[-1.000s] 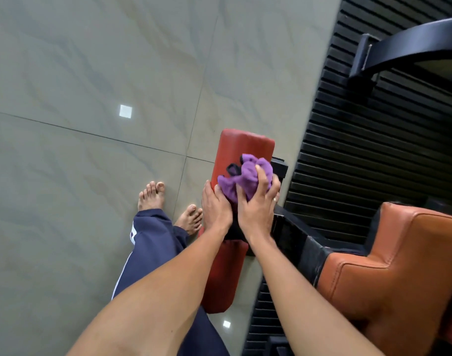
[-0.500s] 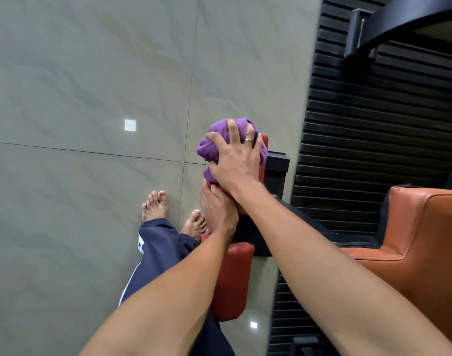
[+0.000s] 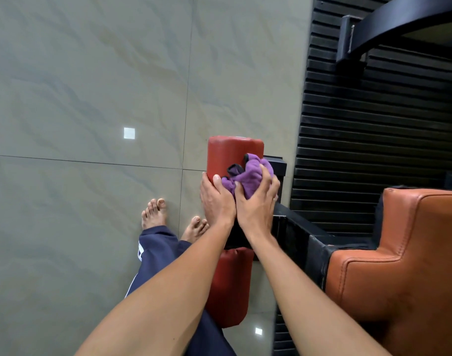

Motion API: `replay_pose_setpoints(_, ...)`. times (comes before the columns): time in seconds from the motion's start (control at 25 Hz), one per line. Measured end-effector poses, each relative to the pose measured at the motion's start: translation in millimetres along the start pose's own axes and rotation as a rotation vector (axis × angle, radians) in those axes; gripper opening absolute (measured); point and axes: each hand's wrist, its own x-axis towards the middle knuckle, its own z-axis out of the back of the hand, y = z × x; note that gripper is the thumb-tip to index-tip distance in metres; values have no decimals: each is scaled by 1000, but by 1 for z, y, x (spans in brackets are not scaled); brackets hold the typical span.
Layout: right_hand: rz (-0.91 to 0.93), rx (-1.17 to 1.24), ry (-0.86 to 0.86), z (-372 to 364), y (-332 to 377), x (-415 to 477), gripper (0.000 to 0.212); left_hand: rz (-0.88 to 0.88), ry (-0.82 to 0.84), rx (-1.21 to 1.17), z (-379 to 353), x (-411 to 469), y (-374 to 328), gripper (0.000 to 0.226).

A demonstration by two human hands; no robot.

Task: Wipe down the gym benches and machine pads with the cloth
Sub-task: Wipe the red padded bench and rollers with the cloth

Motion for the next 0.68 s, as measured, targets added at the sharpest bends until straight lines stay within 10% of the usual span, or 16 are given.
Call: replay_pose_setpoints(0.68,-409,237,71,14,6,93,51,9,-197,114,-19,0,0,58)
